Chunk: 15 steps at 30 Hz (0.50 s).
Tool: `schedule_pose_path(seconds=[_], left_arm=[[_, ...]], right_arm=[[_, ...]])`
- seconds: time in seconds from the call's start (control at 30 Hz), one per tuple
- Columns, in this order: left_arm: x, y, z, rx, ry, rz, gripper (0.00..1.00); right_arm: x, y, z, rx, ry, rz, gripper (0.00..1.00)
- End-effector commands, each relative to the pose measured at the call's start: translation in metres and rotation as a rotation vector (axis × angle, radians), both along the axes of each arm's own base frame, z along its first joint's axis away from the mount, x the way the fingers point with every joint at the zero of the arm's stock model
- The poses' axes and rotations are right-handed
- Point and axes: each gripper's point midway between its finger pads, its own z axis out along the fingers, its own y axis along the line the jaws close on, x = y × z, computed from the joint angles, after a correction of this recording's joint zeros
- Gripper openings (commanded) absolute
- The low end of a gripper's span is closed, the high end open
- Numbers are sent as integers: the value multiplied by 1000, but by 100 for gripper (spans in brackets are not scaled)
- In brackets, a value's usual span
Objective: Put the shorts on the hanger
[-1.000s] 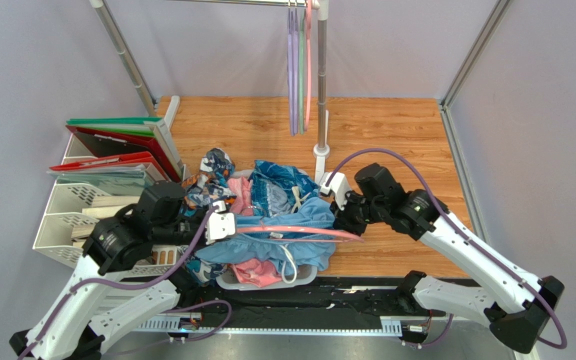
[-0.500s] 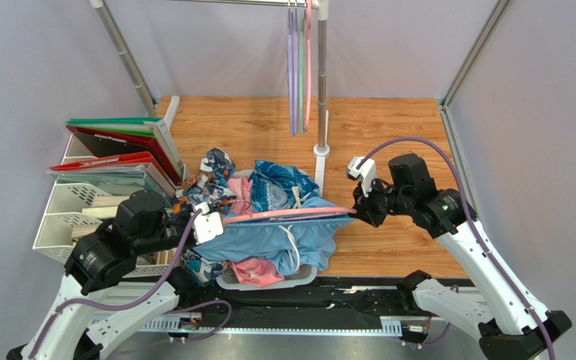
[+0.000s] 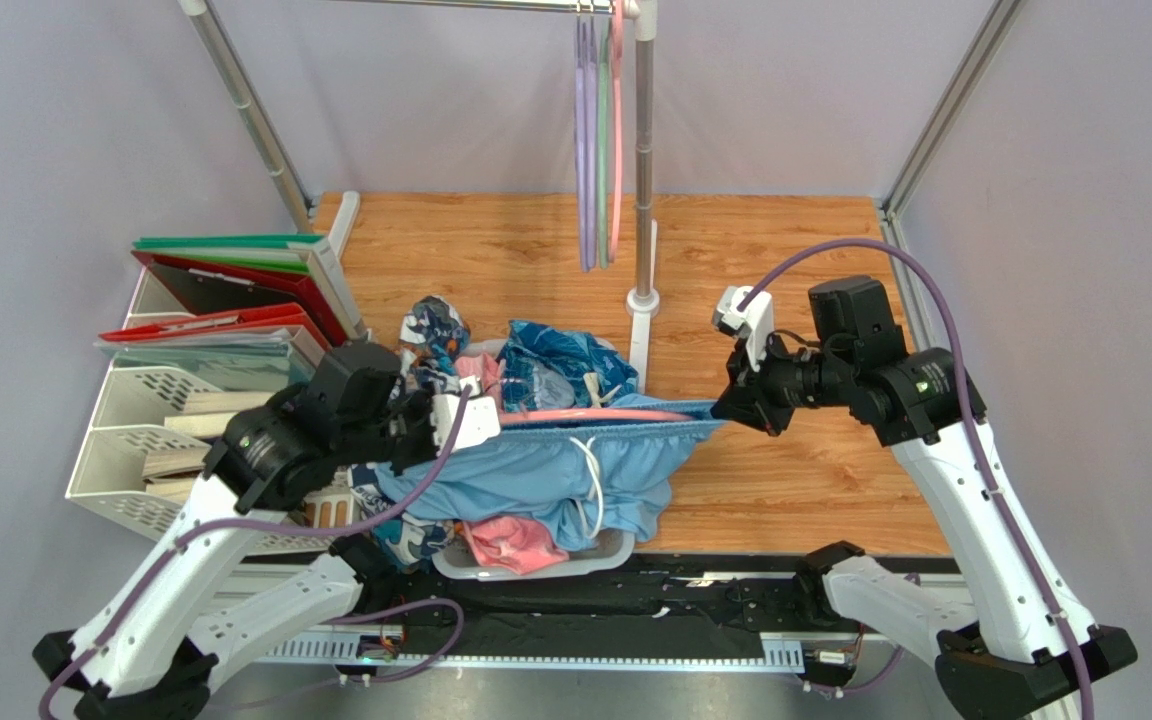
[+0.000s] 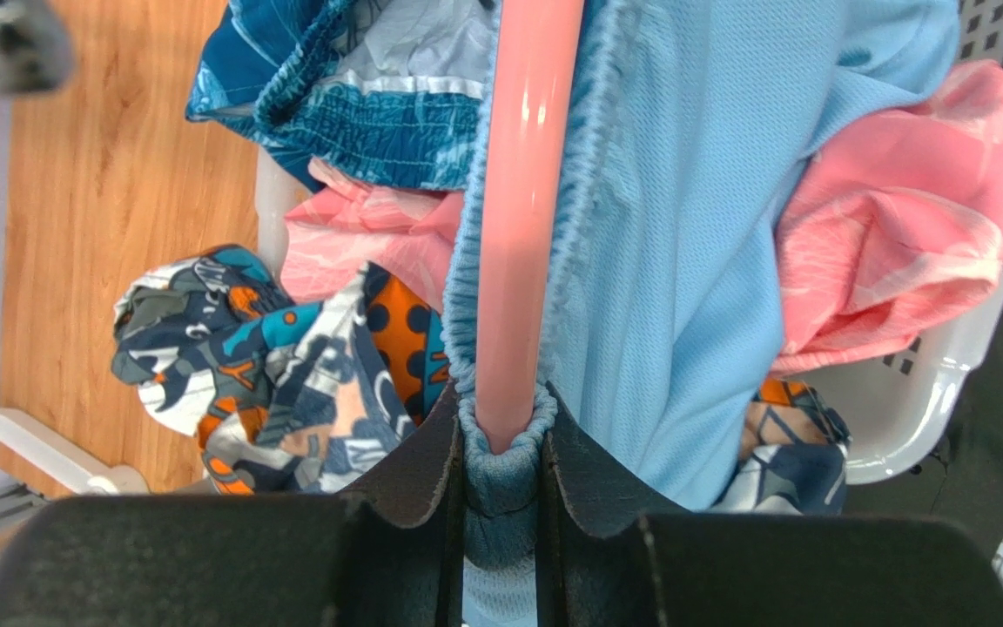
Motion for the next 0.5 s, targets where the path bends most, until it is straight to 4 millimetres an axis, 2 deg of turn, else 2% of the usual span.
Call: schedule_pose_path(seconds=[0.0,0.03,0.13,0.33,0.37,0.43,0.47], left_arm=[[26,14,18,111,-32,89,0],[29,10,22,105,-43,82,0],[38,-1,33,96,-70,56,0],[30,-29,39,63,-54,-25,0],[30,-31,41,52,-46,-24,0],[28,-30,44,40,-42,-9,0],[25,-29,46,27,-39,-12,0]], right_arm=[[6,0,22,-37,-35,-38,0],[8,3,29,-26,-42,-36,0],[12,15,32,-18,-28,-29,0],[16,50,38,3,-23,12,0],[15,52,44,10,-29,17,12],[18,54,47,-1,-33,30,28],[20,54,51,-1,-45,34,46]])
